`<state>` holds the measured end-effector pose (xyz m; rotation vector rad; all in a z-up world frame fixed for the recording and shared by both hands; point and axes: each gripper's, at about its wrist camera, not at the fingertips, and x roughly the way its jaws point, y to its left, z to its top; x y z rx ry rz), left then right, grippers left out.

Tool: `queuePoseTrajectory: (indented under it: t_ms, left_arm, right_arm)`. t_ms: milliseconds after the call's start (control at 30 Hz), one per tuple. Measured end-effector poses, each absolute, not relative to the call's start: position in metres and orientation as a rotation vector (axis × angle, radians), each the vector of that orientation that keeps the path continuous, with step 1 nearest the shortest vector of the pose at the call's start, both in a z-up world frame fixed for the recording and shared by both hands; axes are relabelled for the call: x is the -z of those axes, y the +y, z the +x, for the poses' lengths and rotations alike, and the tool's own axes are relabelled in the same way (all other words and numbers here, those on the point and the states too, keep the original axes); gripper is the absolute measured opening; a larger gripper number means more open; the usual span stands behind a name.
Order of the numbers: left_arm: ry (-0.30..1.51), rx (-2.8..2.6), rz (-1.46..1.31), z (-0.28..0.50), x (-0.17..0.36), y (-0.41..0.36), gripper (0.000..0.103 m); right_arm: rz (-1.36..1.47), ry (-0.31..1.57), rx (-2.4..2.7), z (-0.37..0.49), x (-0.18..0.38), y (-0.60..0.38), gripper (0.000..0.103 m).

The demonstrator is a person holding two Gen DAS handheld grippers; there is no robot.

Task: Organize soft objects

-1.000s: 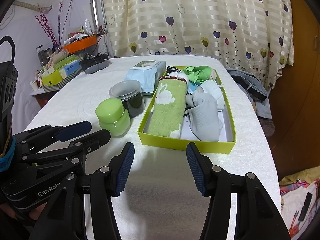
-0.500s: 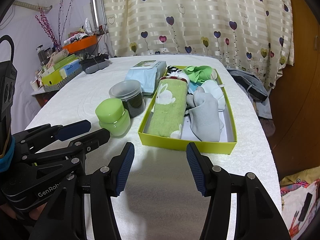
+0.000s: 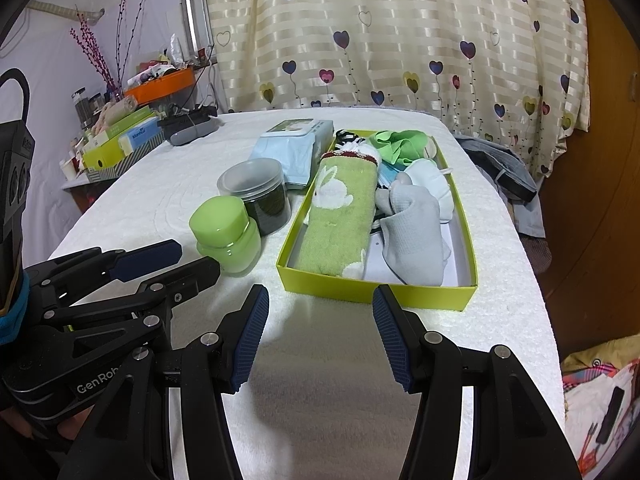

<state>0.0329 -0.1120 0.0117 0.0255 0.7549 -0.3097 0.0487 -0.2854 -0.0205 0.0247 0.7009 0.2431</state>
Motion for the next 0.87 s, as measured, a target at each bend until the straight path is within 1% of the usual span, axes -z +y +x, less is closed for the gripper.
queuePoseTrajectory:
  t_ms: [433,867]
  left_arm:
    - [0.751,0.309,0.032,0.0350,-0.0098,-0.1011,0.040]
    - [0.753,0.310,0.032,0.0332,-0.0111,-0.1068,0.040]
  right_arm:
    - [0.025,0.701,-0.242,0.0474,0.0234,-0.2832,0.055]
    - [0.024,0.701,-0.242,0.0474,0.0223,-0.2831,0.055]
